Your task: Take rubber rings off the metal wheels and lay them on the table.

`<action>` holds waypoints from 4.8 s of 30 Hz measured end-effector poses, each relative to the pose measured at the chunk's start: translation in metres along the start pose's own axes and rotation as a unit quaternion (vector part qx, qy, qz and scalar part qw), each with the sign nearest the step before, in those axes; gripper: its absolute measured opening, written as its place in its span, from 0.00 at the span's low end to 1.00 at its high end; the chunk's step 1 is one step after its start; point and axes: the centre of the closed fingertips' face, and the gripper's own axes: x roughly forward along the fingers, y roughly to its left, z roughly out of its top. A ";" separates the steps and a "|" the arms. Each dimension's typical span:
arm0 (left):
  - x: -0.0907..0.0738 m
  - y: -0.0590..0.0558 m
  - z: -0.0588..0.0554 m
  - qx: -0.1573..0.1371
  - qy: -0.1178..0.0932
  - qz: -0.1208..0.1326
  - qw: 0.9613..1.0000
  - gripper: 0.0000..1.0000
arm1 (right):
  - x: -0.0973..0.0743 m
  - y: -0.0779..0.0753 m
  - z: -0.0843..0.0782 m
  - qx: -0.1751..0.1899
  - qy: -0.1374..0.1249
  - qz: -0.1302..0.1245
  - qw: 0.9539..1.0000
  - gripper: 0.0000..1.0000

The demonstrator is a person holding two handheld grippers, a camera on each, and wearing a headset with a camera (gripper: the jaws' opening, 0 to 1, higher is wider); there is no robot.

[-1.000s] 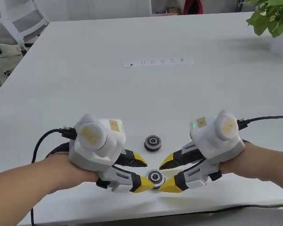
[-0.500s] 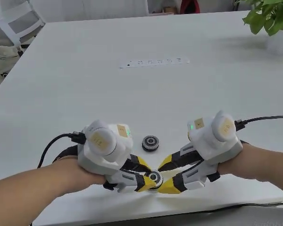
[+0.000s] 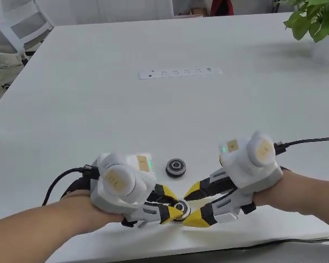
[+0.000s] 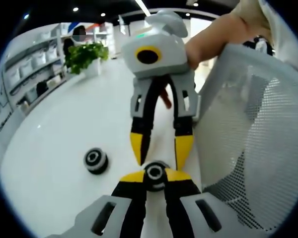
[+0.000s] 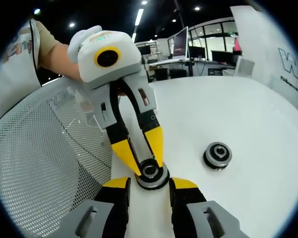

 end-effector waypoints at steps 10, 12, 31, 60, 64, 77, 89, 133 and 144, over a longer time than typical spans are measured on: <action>0.000 -0.002 0.000 -0.006 -0.012 0.016 1.000 0.13 | 0.001 -0.005 0.003 0.020 -0.016 -0.011 1.000 0.29; 0.000 -0.001 0.001 -0.007 -0.014 0.018 1.000 0.13 | 0.000 -0.006 0.003 0.024 -0.017 -0.011 1.000 0.29; 0.002 0.001 0.002 -0.009 -0.022 0.023 0.999 0.13 | -0.006 -0.006 -0.007 -0.046 0.018 -0.029 0.998 0.21; 0.003 0.002 0.003 -0.013 -0.025 0.024 0.999 0.13 | -0.011 -0.006 -0.012 0.027 0.010 -0.020 0.999 0.08; 0.003 0.003 0.003 -0.014 -0.025 0.025 0.999 0.13 | -0.012 -0.005 -0.013 0.038 0.013 -0.019 0.999 0.05; 0.002 0.004 0.002 -0.016 -0.024 0.028 0.999 0.13 | -0.017 -0.012 -0.012 0.105 -0.009 -0.027 0.994 0.00; 0.003 0.005 0.002 -0.014 -0.021 0.032 0.999 0.13 | -0.020 -0.014 -0.009 0.169 -0.036 -0.022 0.985 0.00; 0.005 0.008 0.003 -0.018 0.002 0.056 0.998 0.12 | -0.018 -0.016 0.007 0.273 -0.088 -0.002 0.958 0.00; 0.005 0.007 0.003 -0.017 0.001 0.054 0.998 0.11 | -0.016 -0.011 0.011 0.263 -0.090 0.011 0.961 0.00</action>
